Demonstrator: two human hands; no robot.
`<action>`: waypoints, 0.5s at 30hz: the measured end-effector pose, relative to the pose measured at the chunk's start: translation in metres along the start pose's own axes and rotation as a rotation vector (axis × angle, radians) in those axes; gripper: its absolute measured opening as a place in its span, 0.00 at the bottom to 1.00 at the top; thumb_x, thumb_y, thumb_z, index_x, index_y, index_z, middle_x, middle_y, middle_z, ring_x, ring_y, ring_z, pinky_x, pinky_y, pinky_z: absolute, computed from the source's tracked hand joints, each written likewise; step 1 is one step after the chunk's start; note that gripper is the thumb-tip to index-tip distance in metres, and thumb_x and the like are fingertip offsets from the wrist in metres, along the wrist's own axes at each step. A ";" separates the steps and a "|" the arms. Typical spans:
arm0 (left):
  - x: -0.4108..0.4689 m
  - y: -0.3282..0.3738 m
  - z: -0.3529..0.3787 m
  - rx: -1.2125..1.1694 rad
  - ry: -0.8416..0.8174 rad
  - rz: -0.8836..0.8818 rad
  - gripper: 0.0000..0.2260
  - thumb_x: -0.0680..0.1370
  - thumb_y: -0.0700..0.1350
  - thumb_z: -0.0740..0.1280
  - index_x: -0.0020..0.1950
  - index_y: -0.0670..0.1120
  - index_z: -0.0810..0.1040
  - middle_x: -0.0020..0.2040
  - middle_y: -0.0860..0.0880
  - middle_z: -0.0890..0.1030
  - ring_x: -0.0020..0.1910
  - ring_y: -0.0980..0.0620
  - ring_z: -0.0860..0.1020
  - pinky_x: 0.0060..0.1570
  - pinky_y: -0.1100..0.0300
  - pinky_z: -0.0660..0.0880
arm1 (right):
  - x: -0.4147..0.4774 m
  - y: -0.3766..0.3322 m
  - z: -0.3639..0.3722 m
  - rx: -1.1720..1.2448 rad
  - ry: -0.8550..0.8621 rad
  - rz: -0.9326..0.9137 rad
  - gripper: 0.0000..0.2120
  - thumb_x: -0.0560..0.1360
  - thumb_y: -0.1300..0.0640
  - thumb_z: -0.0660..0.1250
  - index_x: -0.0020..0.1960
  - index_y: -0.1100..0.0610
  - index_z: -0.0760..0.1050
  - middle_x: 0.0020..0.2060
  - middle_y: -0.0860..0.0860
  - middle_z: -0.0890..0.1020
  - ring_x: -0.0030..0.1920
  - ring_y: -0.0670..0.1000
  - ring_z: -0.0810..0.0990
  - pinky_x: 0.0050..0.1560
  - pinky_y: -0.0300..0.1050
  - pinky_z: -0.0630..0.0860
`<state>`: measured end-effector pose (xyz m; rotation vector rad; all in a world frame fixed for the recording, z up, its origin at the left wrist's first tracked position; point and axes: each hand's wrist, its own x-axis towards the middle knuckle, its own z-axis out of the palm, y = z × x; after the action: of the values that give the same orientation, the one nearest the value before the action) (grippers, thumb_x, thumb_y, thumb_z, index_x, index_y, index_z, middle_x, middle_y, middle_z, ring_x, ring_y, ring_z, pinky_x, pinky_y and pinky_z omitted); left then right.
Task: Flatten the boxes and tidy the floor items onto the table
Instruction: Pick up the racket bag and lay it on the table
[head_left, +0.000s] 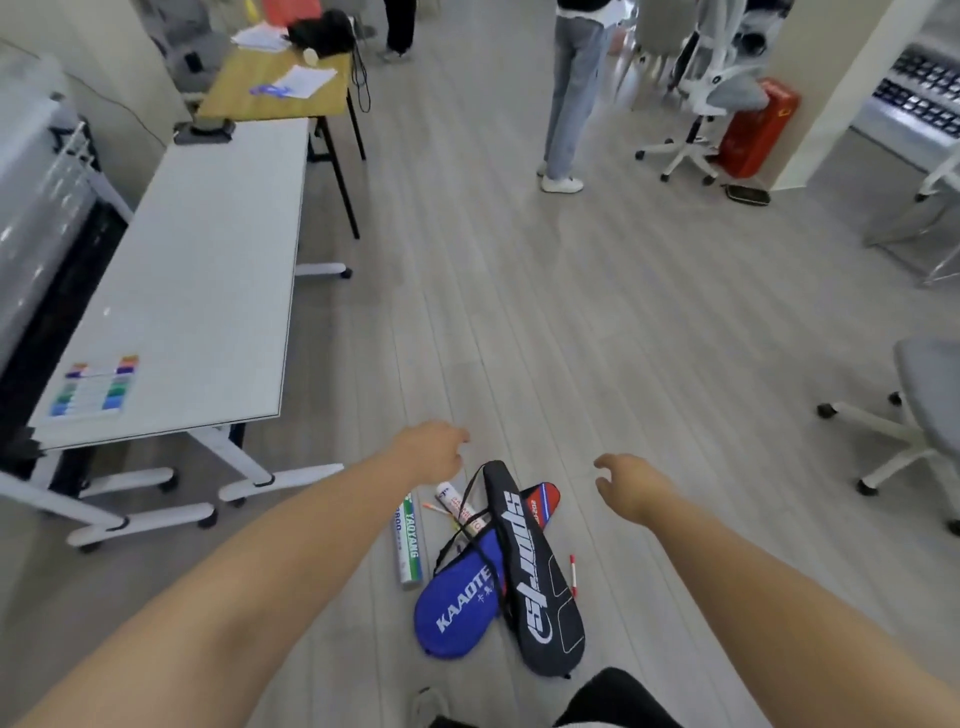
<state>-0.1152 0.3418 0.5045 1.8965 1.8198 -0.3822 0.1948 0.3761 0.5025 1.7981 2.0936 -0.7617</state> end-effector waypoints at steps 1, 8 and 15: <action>0.001 0.001 0.003 -0.016 -0.001 -0.011 0.23 0.82 0.48 0.59 0.77 0.52 0.65 0.74 0.44 0.70 0.71 0.42 0.70 0.68 0.47 0.69 | 0.007 0.002 -0.003 -0.017 -0.017 -0.017 0.20 0.82 0.53 0.58 0.73 0.53 0.68 0.70 0.55 0.71 0.68 0.57 0.72 0.67 0.49 0.70; 0.017 0.010 0.009 -0.234 0.035 -0.271 0.20 0.80 0.49 0.59 0.73 0.51 0.70 0.71 0.45 0.73 0.66 0.44 0.74 0.64 0.50 0.72 | 0.097 0.016 -0.045 -0.157 -0.074 -0.230 0.18 0.82 0.54 0.58 0.70 0.53 0.69 0.67 0.55 0.74 0.63 0.56 0.76 0.62 0.49 0.74; -0.014 0.072 0.062 -0.352 0.047 -0.576 0.18 0.80 0.50 0.60 0.70 0.51 0.72 0.63 0.45 0.77 0.59 0.42 0.77 0.56 0.50 0.76 | 0.135 0.014 -0.041 -0.351 -0.242 -0.484 0.19 0.81 0.56 0.59 0.71 0.52 0.68 0.68 0.54 0.74 0.65 0.55 0.74 0.65 0.49 0.73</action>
<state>-0.0376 0.2974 0.4694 1.1397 2.2735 -0.1839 0.1885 0.5112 0.4617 0.9803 2.3368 -0.6276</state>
